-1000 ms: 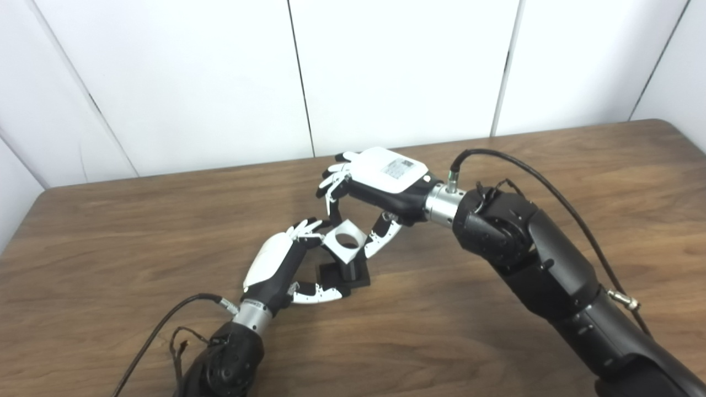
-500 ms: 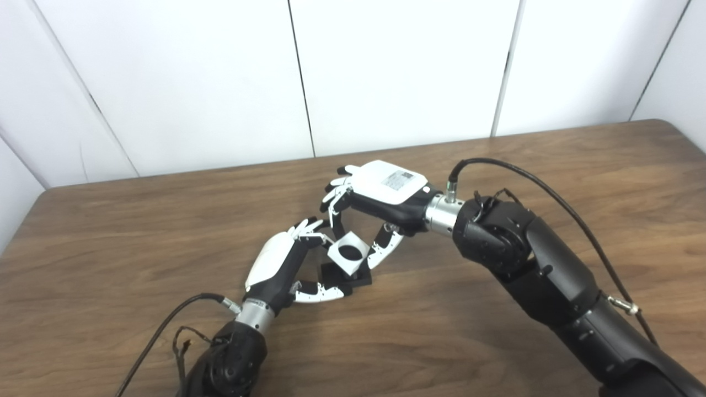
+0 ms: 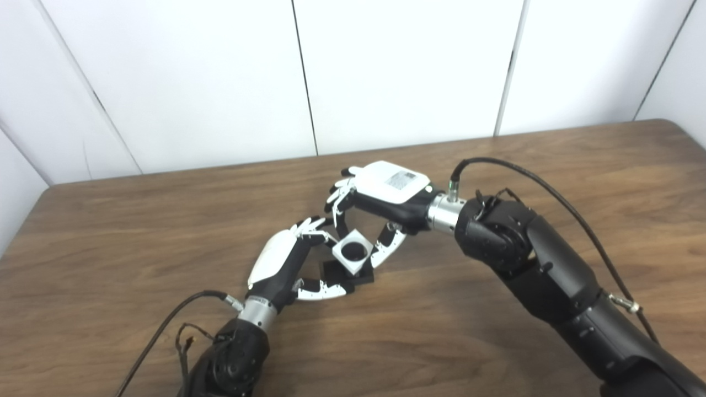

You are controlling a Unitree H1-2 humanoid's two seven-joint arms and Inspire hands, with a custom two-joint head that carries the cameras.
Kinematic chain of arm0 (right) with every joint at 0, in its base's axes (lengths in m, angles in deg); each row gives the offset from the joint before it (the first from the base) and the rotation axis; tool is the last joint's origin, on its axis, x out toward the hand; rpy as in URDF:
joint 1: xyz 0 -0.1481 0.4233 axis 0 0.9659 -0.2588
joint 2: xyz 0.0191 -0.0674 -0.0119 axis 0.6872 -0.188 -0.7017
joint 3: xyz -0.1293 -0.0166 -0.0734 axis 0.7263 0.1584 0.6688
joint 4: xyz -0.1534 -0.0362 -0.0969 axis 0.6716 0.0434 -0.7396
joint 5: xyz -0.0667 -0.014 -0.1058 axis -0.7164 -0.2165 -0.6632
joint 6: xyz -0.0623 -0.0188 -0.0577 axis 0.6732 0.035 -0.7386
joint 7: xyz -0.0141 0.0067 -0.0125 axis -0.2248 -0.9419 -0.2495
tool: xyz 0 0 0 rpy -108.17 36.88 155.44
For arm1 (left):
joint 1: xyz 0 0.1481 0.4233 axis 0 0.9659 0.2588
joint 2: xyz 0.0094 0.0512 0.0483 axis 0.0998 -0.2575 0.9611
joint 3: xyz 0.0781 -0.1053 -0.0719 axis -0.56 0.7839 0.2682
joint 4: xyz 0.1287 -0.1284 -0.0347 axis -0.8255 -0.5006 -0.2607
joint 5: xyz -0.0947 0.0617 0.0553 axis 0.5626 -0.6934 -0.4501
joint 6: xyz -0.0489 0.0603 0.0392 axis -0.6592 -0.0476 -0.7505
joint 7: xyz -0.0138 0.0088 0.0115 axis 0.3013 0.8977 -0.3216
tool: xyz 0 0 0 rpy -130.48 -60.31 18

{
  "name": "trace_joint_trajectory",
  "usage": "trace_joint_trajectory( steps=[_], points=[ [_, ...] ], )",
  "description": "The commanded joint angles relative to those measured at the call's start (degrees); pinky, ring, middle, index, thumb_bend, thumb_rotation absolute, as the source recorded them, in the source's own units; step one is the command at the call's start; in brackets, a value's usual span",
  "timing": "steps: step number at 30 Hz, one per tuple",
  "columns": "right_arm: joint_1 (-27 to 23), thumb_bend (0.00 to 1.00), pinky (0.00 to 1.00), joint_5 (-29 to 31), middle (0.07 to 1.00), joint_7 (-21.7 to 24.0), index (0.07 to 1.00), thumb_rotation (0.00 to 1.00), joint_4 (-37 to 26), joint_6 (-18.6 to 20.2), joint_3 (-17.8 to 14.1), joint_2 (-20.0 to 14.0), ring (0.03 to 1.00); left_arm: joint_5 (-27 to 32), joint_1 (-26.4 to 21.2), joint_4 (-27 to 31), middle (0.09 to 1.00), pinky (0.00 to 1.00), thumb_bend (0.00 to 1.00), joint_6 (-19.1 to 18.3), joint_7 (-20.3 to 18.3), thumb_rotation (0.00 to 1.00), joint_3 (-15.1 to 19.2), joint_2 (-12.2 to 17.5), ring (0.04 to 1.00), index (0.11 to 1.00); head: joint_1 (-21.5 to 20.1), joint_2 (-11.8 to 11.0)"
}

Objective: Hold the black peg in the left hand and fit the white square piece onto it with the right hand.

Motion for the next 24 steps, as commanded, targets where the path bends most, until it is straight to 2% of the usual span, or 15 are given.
trace_joint_trajectory(
  steps=[1,24],
  points=[
    [-3.09,0.52,0.97,0.17,0.790,-1.45,0.480,0.14,-0.03,-0.89,-0.68,0.22,0.882,-1.92,0.52,0.08,0.914,0.99,0.52,-0.79,-0.90,0.07,-1.03,0.36,0.974,0.488,-0.06,0.03],
    [-1.99,0.52,0.96,-1.13,0.780,-5.00,0.480,0.14,5.76,-0.48,-0.08,1.33,0.870,-1.93,0.88,1.09,0.913,0.99,0.52,-1.29,-1.20,0.07,-1.05,0.64,0.972,0.489,0.31,0.81]
  ],
)
